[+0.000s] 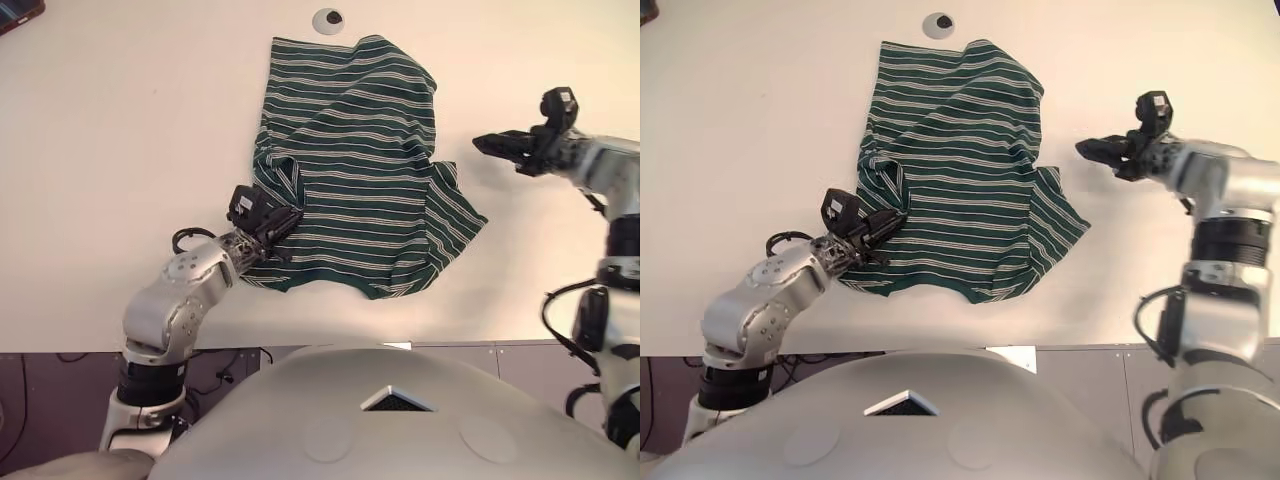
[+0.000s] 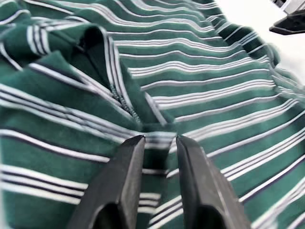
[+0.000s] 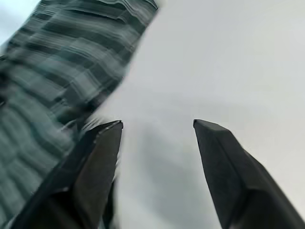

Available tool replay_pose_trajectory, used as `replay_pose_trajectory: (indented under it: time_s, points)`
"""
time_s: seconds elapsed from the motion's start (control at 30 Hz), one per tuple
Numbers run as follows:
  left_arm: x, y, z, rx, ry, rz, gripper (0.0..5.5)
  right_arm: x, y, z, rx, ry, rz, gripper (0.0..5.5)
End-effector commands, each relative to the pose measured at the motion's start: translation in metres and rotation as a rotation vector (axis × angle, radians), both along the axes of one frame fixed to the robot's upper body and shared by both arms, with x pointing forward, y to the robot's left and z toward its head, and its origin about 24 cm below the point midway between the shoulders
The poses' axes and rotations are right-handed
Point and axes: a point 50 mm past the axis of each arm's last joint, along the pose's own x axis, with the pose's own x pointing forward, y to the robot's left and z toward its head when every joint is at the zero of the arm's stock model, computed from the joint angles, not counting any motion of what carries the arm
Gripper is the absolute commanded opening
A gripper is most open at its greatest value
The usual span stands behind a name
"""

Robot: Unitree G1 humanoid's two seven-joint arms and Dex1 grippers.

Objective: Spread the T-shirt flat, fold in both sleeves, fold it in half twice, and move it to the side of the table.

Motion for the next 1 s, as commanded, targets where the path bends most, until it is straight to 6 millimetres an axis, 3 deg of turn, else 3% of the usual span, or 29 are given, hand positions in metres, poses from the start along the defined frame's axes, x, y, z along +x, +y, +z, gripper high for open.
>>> replay_pose_trajectory:
  time_s: [0.03, 0.27, 0.37, 0.7, 0.9, 1.0]
  points:
    - [-0.001, 0.005, 0.025, -0.071, -0.12, 0.093, 1.15, -0.027, -0.009, 0.006, 0.007, 0.17, 0.149, 3.1]
    - [0.006, 0.014, 0.034, -0.085, -0.17, 0.16, 1.15, -0.05, 0.013, -0.032, -0.076, 0.256, 0.335, 3.1]
    - [0.005, 0.016, 0.032, -0.079, -0.161, 0.169, 1.15, -0.052, 0.013, -0.037, -0.08, 0.271, 0.323, 2.67]
    - [0.008, 0.021, 0.025, -0.091, -0.162, 0.235, 1.15, -0.045, 0.025, -0.023, -0.047, 0.222, 0.414, 0.99]
    - [0.006, 0.02, 0.017, -0.099, -0.156, 0.275, 1.15, -0.012, 0.025, 0.008, -0.077, 0.092, 0.552, 0.04]
    - [0.009, 0.018, 0.018, -0.103, -0.164, 0.27, 1.15, -0.003, 0.036, 0.028, -0.066, 0.048, 0.692, 0.04]
